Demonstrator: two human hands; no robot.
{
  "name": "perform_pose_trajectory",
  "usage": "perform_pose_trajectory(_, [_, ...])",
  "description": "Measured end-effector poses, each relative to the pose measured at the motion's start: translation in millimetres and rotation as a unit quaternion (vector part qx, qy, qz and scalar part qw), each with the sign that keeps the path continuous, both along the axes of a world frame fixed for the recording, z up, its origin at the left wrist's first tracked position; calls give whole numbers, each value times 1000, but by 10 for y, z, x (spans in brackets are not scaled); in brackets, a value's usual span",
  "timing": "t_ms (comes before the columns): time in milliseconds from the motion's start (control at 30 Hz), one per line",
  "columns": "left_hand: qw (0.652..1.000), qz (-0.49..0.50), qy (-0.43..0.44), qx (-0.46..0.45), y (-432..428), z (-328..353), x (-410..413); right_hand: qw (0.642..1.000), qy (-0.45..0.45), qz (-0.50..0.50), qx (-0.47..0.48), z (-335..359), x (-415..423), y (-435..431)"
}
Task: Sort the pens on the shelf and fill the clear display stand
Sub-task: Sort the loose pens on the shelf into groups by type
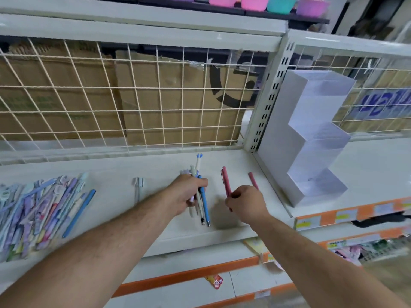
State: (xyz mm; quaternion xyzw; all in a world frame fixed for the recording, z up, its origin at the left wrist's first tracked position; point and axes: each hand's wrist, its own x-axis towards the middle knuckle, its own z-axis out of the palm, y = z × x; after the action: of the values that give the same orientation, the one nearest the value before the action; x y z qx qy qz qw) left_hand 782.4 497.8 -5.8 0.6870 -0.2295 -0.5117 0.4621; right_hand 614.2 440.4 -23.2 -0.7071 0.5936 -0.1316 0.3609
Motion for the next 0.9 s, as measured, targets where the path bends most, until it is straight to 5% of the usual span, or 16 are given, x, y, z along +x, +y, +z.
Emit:
perform_pose_trajectory(233, [1000, -12, 16, 7, -261, -74, -280, 992, 115, 9, -58, -107, -380, -383])
perform_pose_trajectory(900, [1000, 4, 26, 9, -502, -190, -443, 972, 177, 68, -140, -119, -579, -583])
